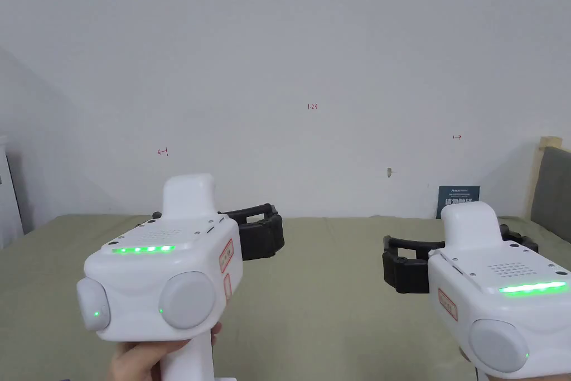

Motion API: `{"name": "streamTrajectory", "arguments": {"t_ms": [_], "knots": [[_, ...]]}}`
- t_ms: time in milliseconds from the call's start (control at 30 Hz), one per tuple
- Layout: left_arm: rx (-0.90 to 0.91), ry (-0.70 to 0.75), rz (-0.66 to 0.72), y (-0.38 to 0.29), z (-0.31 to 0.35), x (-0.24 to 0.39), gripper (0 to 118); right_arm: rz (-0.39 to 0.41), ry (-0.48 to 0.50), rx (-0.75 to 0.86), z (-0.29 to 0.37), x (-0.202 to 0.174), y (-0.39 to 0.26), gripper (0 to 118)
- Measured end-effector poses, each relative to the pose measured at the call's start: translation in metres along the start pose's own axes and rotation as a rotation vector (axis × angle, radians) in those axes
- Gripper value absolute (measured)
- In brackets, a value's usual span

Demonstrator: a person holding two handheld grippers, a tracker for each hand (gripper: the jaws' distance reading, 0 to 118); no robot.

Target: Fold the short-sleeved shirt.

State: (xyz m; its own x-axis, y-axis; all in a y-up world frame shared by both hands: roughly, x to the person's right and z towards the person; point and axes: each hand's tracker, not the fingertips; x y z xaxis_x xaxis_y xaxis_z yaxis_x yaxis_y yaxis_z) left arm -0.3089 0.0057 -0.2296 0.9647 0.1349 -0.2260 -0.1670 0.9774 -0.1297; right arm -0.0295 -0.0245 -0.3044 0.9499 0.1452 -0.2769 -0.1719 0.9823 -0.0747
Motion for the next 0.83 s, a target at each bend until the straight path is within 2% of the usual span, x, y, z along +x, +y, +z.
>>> {"name": "streamTrajectory", "arguments": {"t_ms": [67,233,400,467,600,767,833], "knots": [[0.065,0.048,-0.040,0.004,0.001,0.004,118,-0.001,0.004,0.003,0.000,0.000,-0.001,118],[0.033,0.033,-0.038,0.005,-0.002,0.000,118,-0.017,0.010,-0.006,0.000,0.000,-0.002,118],[0.022,0.081,-0.072,-0.002,-0.007,-0.004,118,-0.009,0.008,-0.009,-0.001,0.001,-0.001,118],[-0.069,0.080,-0.095,0.000,-0.009,-0.006,118,-0.012,0.011,-0.005,0.000,0.001,-0.001,118],[0.031,0.065,-0.054,-0.004,-0.006,-0.007,118,-0.011,0.014,-0.012,-0.001,0.000,0.000,118],[-0.035,0.084,-0.082,-0.005,-0.006,0.001,118,-0.005,0.014,-0.014,-0.001,-0.002,0.000,118],[-0.007,0.096,-0.125,-0.008,-0.011,-0.001,118,-0.008,0.011,-0.015,-0.001,-0.001,0.000,118]]}}
